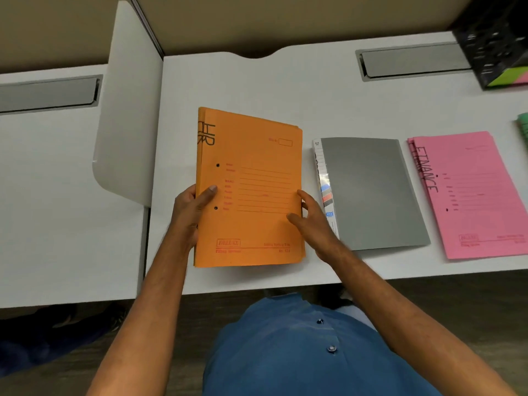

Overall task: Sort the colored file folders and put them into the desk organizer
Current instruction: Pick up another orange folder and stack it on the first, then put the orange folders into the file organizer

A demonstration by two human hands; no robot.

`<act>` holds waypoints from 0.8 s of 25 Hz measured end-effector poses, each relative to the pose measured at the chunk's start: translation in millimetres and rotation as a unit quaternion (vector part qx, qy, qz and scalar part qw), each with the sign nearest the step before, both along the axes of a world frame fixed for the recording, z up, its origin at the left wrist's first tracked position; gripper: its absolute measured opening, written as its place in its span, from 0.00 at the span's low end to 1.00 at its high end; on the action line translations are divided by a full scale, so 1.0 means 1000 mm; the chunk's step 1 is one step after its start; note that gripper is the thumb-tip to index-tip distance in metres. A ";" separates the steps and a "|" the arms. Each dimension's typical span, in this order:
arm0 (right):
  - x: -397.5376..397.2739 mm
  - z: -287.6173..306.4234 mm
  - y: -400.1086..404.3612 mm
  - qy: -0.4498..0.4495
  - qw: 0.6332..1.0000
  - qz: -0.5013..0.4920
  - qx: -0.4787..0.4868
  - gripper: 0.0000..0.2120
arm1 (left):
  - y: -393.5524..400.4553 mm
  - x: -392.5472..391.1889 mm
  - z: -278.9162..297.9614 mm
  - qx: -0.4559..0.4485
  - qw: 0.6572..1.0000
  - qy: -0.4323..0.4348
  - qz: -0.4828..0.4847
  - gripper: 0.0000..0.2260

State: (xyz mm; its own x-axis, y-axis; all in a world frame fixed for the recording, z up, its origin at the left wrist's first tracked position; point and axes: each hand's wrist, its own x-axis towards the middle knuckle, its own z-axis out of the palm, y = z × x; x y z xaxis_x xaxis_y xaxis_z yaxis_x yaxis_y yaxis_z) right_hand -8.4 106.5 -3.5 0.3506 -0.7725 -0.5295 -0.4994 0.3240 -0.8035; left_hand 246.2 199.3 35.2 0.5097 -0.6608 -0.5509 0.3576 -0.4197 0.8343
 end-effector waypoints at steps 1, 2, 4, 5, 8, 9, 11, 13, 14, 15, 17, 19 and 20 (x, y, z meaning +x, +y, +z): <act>-0.001 0.009 -0.003 -0.014 1.000 -0.006 -0.016 0.32 | -0.003 0.000 0.010 -0.012 1.000 -0.002 0.001 0.16; -0.003 0.018 -0.008 -0.031 0.999 -0.015 -0.034 0.32 | -0.005 -0.001 0.019 -0.024 1.000 -0.003 0.003 0.15; -0.011 0.039 -0.020 -0.066 0.995 -0.036 -0.066 0.32 | -0.011 -0.009 0.037 -0.050 0.999 -0.006 0.007 0.15; -0.019 0.051 -0.025 -0.085 0.992 -0.046 -0.075 0.32 | -0.014 -0.017 0.045 -0.060 0.998 -0.007 0.008 0.16; -0.055 0.081 -0.043 -0.125 0.985 -0.056 -0.104 0.32 | -0.028 -0.054 0.069 -0.092 0.995 -0.022 0.012 0.17; -0.070 0.089 -0.050 -0.127 0.984 -0.061 -0.113 0.32 | -0.034 -0.071 0.077 -0.102 0.994 -0.032 0.011 0.17; -0.107 0.103 -0.065 -0.123 0.980 -0.077 -0.136 0.33 | -0.048 -0.111 0.089 -0.122 0.992 -0.043 0.005 0.15; -0.145 0.115 -0.080 -0.116 0.976 -0.096 -0.157 0.33 | -0.064 -0.153 0.101 -0.137 0.990 -0.045 -0.002 0.12; -0.166 0.120 -0.088 -0.115 0.974 -0.108 -0.165 0.33 | -0.073 -0.175 0.105 -0.143 0.989 -0.046 -0.009 0.11; -0.186 0.124 -0.094 -0.118 0.972 -0.119 -0.166 0.32 | -0.081 -0.197 0.109 -0.148 0.988 -0.046 -0.020 0.10; -0.233 0.128 -0.107 -0.128 0.967 -0.146 -0.166 0.29 | -0.100 -0.243 0.113 -0.154 0.986 -0.045 -0.042 0.11; -0.273 0.128 -0.117 -0.137 0.962 -0.163 -0.174 0.27 | -0.117 -0.282 0.114 -0.159 0.985 -0.036 -0.054 0.12; -0.292 0.127 -0.121 -0.141 0.959 -0.169 -0.177 0.27 | -0.125 -0.300 0.113 -0.160 0.985 -0.031 -0.060 0.13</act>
